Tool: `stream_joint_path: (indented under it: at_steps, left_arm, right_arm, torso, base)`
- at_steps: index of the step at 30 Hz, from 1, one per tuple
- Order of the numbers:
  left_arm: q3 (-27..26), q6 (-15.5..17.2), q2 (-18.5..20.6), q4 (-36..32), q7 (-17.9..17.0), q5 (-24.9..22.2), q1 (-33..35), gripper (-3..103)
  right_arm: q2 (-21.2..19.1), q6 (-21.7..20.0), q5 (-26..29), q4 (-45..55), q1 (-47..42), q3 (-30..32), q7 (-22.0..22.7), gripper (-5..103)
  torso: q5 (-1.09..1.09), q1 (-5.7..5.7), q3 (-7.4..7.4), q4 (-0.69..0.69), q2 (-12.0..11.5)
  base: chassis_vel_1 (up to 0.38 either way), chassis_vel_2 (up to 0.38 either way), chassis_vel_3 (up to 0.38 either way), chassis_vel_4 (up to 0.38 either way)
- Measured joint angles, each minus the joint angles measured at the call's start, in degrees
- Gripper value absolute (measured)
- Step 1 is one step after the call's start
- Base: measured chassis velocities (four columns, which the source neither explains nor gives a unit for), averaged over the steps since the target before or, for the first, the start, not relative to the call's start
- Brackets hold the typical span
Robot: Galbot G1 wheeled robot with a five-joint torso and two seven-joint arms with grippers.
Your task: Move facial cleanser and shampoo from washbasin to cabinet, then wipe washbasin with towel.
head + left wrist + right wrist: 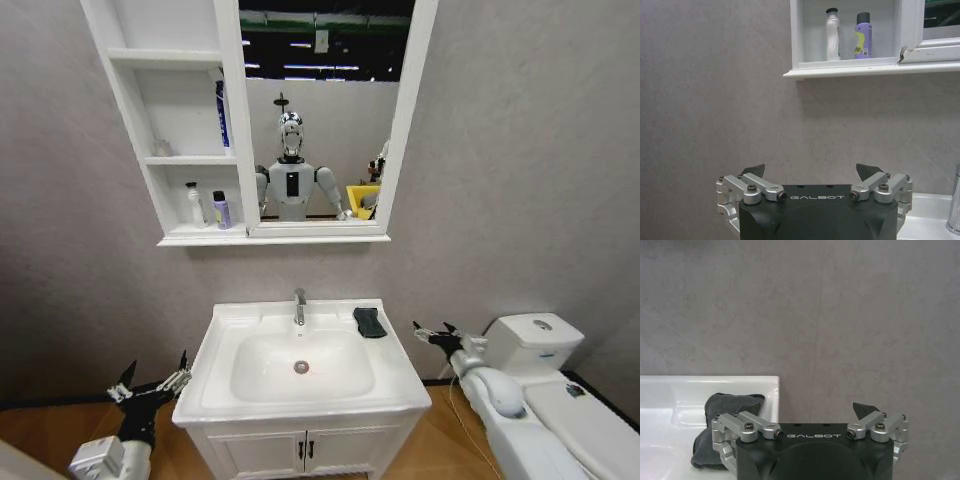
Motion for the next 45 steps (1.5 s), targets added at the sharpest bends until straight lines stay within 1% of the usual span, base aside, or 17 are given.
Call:
stream_joint_path:
  at_steps: [1, 4, 5, 7, 8, 10, 11, 14, 19, 23, 26, 27, 29, 39, 41, 43, 45]
  left_arm:
    - [0.00, 0.00, 0.00, 0.00, 0.00, 0.00, 0.00, 100]
    - [0.00, 0.00, 0.00, 0.00, 0.01, 0.00, 0.01, 100]
    - [0.00, 0.00, 0.00, 0.00, 0.01, 0.00, 0.01, 100]
    - [0.00, 0.00, 0.00, 0.00, 0.01, 0.00, 0.00, 100]
    - [0.00, 0.00, 0.00, 0.00, 0.01, 0.00, 0.00, 100]
    - [-0.01, -0.01, 0.00, 0.00, 0.00, 0.00, 0.00, 100]
    - [0.00, -0.01, 0.00, 0.00, 0.01, 0.00, 0.00, 100]
    - [-0.01, -0.01, 0.00, -0.01, 0.00, 0.00, 0.00, 100]
    - [-0.01, -0.01, 0.00, 0.00, 0.00, 0.00, 0.00, 100]
    - [-0.01, -0.01, 0.00, 0.00, 0.00, 0.00, 0.00, 100]
    - [-0.01, -0.01, 0.00, -0.01, 0.00, 0.00, 0.00, 100]
    - [-0.01, -0.01, 0.00, -0.01, 0.00, 0.00, 0.00, 100]
    - [-0.01, -0.01, 0.00, -0.01, 0.00, 0.00, 0.01, 100]
    - [-0.01, -0.01, 0.00, -0.01, 0.01, 0.00, 0.01, 100]
    - [-0.01, -0.01, 0.00, -0.01, 0.00, 0.00, 0.00, 100]
    - [-0.01, -0.01, 0.00, -0.01, 0.00, 0.01, 0.00, 100]
    - [-0.01, -0.01, 0.00, -0.01, 0.00, 0.00, 0.00, 100]
  right_arm:
    - [0.00, 0.00, 0.00, 0.00, 0.00, 0.00, 0.00, 100]
    - [1.76, 0.51, -0.10, -4.80, 6.34, -5.30, -1.12, 100]
    - [1.76, 0.51, -0.10, -4.80, 6.34, -5.30, -1.12, 100]
    - [3.94, 0.49, -0.06, -7.01, 9.48, -8.34, -1.18, 100]
    - [3.94, 0.49, -0.06, -7.01, 9.48, -8.34, -1.18, 100]
    - [7.39, -0.17, 0.25, -9.67, 11.58, -10.87, 1.18, 100]
    - [8.31, -0.44, 0.07, -10.52, 11.87, -11.34, 1.86, 100]
    - [9.33, -1.07, -0.58, -12.03, 12.12, -11.60, 2.64, 100]
    - [9.22, -1.31, -1.78, -15.17, 13.02, -11.53, 2.75, 100]
    - [8.22, -0.79, -1.92, -18.84, 14.84, -11.51, 0.97, 100]
    - [8.04, 0.98, -1.98, -22.27, 16.56, -12.33, -1.93, 100]
    - [8.04, 0.98, -1.98, -22.27, 16.56, -12.33, -1.93, 100]
    - [8.58, 1.70, -2.14, -23.20, 17.31, -13.04, -2.81, 100]
    - [10.78, 2.95, -3.99, -27.32, 19.09, -13.80, -3.26, 100]
    - [10.81, 3.24, -4.49, -27.81, 19.25, -13.75, -3.62, 102]
    - [10.86, 3.64, -5.26, -28.93, 19.78, -13.51, -4.65, 98]
    - [10.93, 3.73, -5.30, -29.27, 19.95, -13.47, -4.80, 98]
  torso:
    - [0.00, 0.00, 0.00, 0.00, 0.00]
    - [-0.03, 0.00, 0.00, 0.02, 0.00]
    - [-0.03, 0.00, 0.00, 0.02, 0.00]
    - [-0.04, 0.00, -0.01, 0.01, 0.01]
    - [-0.04, 0.00, -0.01, 0.01, 0.01]
    - [-0.03, -0.01, -0.01, 0.04, 0.00]
    - [-0.02, -0.01, -0.01, 0.04, 0.00]
    - [-0.02, -0.01, -0.01, 0.03, 0.00]
    - [-0.02, -0.02, -0.02, 0.00, 0.02]
    - [-0.03, -0.02, -0.02, -0.01, 0.02]
    - [-0.02, -0.02, -0.02, 0.00, 0.02]
    - [-0.02, -0.02, -0.02, 0.00, 0.02]
    - [-0.02, -0.02, -0.02, 0.02, 0.01]
    - [-0.02, -0.02, -0.02, 0.02, 0.02]
    - [-0.02, -0.02, -0.01, 0.02, 0.01]
    - [-0.03, -0.02, -0.02, 0.00, 0.02]
    - [-0.03, -0.02, -0.02, 0.00, 0.02]
  base:
    - [0.000, 0.000, 0.000, 0.000]
    - [0.000, 0.000, 0.000, 0.000]
    - [0.000, 0.000, 0.000, 0.000]
    - [0.000, 0.000, 0.000, 0.000]
    - [0.000, 0.000, 0.000, 0.000]
    - [0.000, 0.000, 0.000, 0.000]
    - [0.000, 0.000, 0.000, 0.000]
    - [0.000, 0.000, 0.000, 0.000]
    - [0.000, 0.000, 0.000, 0.000]
    - [0.000, 0.000, 0.000, 0.000]
    - [0.000, 0.000, 0.000, 0.000]
    - [0.000, 0.000, 0.000, 0.000]
    - [0.000, 0.000, 0.000, 0.000]
    - [0.000, 0.000, 0.000, 0.000]
    - [0.000, 0.000, 0.000, 0.000]
    - [0.000, 0.000, 0.000, 0.000]
    - [0.000, 0.000, 0.000, 0.000]
